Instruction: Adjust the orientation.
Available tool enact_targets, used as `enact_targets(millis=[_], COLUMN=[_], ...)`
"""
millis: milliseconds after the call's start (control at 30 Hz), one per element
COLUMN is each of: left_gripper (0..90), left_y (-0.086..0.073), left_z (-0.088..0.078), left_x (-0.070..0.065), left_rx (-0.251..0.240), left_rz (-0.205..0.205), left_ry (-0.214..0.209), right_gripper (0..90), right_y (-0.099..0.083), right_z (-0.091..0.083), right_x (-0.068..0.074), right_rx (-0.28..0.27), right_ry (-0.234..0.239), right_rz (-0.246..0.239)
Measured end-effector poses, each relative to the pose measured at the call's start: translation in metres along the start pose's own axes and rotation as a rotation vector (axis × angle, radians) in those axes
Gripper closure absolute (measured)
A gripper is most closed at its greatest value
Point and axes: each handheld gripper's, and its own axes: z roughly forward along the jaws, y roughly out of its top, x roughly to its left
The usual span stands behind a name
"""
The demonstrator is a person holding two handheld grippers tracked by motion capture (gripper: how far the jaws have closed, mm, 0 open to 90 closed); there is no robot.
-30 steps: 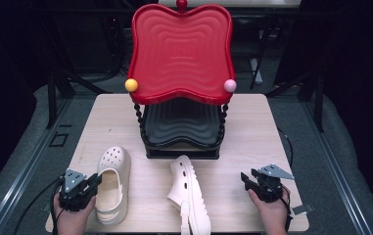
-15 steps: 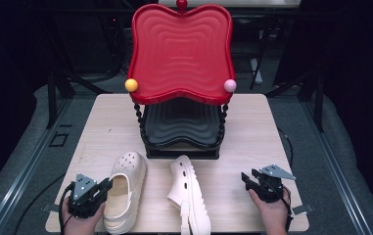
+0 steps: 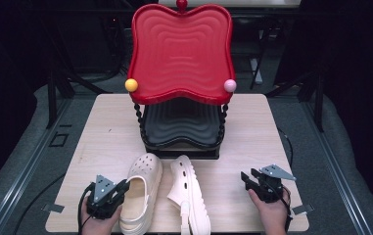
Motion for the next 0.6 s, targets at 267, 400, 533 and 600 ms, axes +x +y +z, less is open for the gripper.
enact_targets(millis=[267, 400, 533, 600], left_gripper=[82.6, 82.5, 80.7, 78.8], left_y=[0.003, 0.004, 0.003, 0.002], left_z=[0.017, 0.019, 0.019, 0.019], left_x=[-0.024, -0.032, -0.031, -0.030], left_rx=[-0.001, -0.005, -0.019, -0.025], left_rz=[0.029, 0.051, 0.033, 0.028], left_ry=[-0.008, -0.019, -0.040, -0.053], right_gripper=[65.9, 70.2, 76.3, 77.9], right_y=[0.006, 0.012, 0.020, 0.022], right_z=[-0.004, -0.010, -0.021, -0.024], right_x=[0.012, 0.027, 0.047, 0.053], right_rx=[-0.012, -0.042, -0.092, -0.095], right_ry=[0.016, 0.060, 0.115, 0.124], right_rz=[-0.036, -0.066, -0.115, -0.135])
